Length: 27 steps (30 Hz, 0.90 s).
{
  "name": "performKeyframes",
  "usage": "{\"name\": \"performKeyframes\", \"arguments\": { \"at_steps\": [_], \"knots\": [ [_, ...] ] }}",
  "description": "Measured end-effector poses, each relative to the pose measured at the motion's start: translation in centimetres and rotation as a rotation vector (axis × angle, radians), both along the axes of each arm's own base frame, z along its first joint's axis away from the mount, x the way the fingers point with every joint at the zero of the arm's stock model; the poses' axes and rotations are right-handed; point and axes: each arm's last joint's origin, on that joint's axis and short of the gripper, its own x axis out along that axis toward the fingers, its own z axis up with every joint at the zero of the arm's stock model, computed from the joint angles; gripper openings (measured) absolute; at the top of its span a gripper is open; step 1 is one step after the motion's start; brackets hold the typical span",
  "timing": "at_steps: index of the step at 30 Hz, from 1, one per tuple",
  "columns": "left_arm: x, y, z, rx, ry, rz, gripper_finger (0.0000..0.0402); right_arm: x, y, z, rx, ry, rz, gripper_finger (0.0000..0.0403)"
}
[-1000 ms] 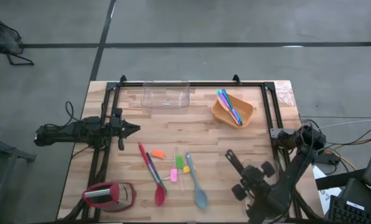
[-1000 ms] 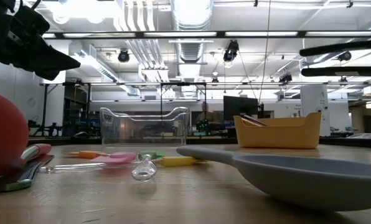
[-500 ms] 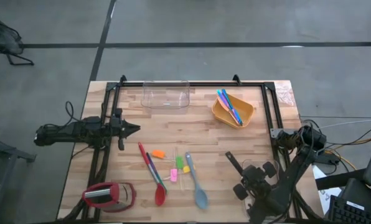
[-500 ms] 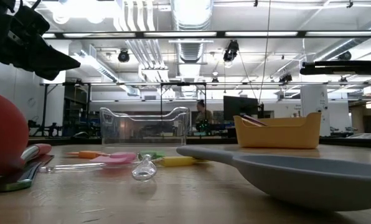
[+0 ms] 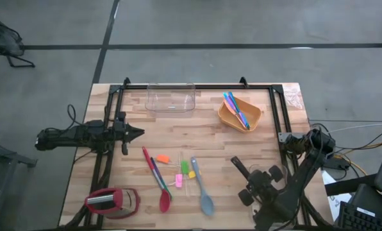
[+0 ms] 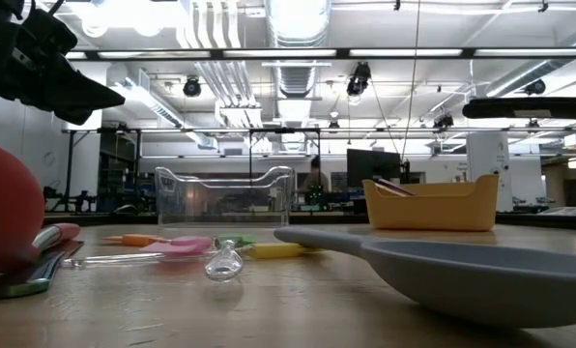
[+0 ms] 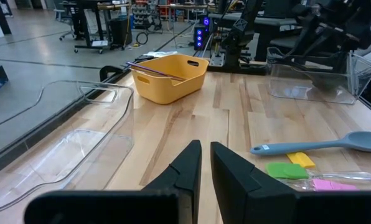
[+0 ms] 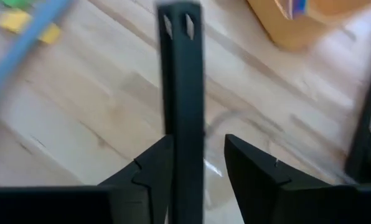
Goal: Pick & Place Kitchen Items
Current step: Put the gray serving spoon into the bottom transparent bin
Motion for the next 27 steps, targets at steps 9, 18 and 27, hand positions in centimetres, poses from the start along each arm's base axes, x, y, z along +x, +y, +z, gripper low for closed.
{"name": "performKeyframes", "arguments": {
  "at_steps": [9,18,27],
  "knots": [
    [0.0,0.0,0.0,0.0,0.0,0.0,0.0044,2.9,-0.5,3.2,-0.094,-0.168,0.131,0.0121],
    [0.0,0.0,0.0,0.0,0.0,0.0,0.0044,7.3,-1.9,5.0,-0.117,-0.228,0.225,0.0119],
    [0.0,0.0,0.0,0.0,0.0,0.0,0.0044,13.0,-2.8,5.8,-0.034,-0.349,0.41,0.0159]
  ]
}}
